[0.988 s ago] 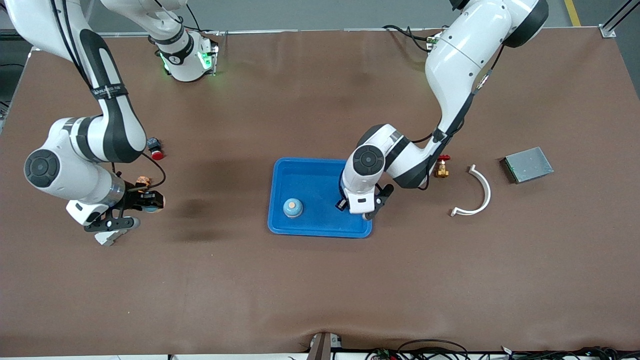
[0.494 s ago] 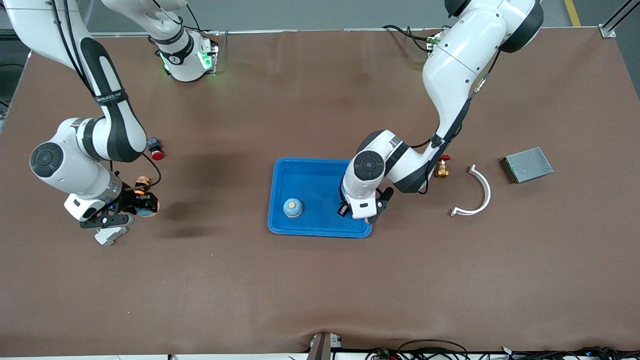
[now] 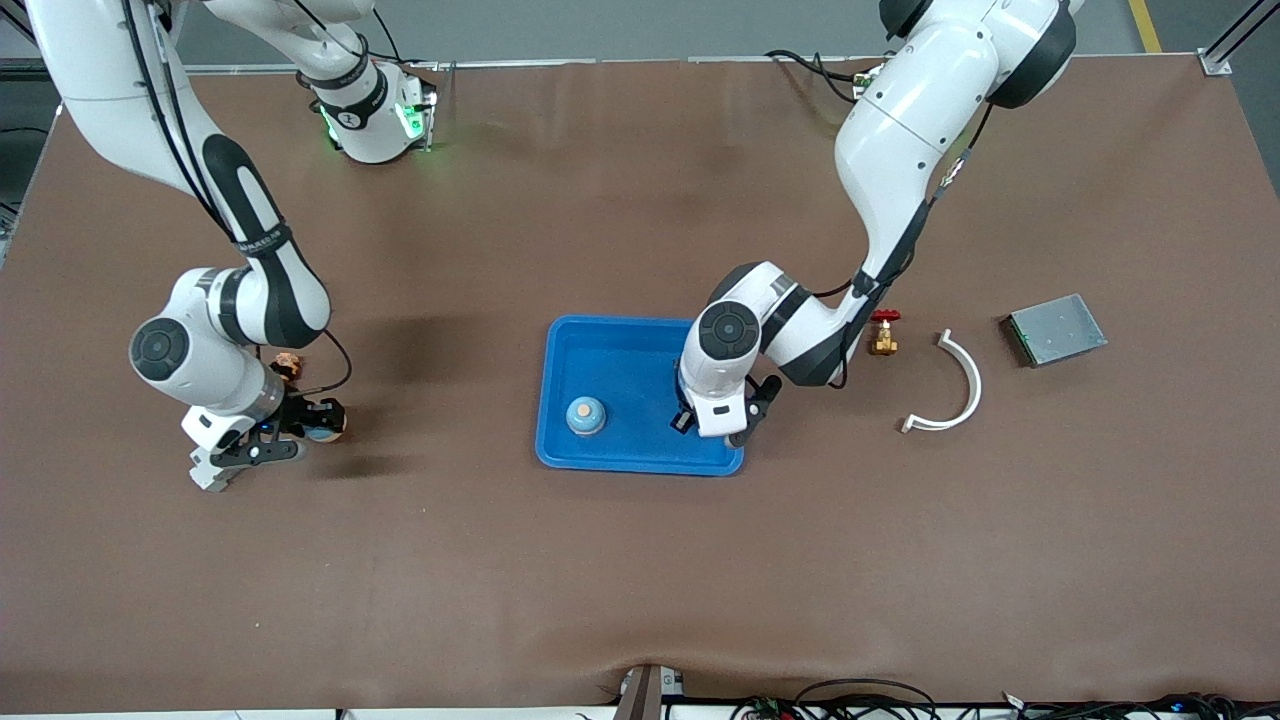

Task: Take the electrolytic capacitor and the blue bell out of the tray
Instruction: 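Set the bell by the white block while the left gripper carries the capacitor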

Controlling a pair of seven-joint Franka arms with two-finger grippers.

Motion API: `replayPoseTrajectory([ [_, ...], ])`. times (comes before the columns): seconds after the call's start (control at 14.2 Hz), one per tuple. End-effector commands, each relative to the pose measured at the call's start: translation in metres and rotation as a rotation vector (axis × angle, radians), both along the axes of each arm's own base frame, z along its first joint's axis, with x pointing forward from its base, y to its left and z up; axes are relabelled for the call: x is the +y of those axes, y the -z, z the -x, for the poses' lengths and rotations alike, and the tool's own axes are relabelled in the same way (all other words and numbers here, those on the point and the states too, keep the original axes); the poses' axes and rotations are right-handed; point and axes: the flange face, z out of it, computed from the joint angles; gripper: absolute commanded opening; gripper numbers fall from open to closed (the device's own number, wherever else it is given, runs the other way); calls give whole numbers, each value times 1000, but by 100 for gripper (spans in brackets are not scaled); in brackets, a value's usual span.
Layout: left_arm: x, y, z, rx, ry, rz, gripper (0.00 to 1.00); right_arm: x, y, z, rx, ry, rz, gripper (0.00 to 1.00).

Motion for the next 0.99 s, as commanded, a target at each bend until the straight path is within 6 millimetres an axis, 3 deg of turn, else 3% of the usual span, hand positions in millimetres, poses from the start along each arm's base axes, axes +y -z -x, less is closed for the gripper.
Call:
replayPoseTrajectory([
  [0.0,-3,-22,-8,-51,1,-3,0,1,3,-6,-2,4,-4,0],
  [0.35,41,-120,-35,-50,-6,-71,0,1,15,-11,-3,11,-6,0],
  [0.49,62,-146,-39,-20,31,-99,0,1,14,-16,-9,14,-6,99],
  [0.71,115,-171,-54,30,57,-140,0,8,-1,-27,-28,3,-10,100],
  [0.92,181,-189,-74,74,104,-156,0,34,-39,-49,35,29,-19,100],
])
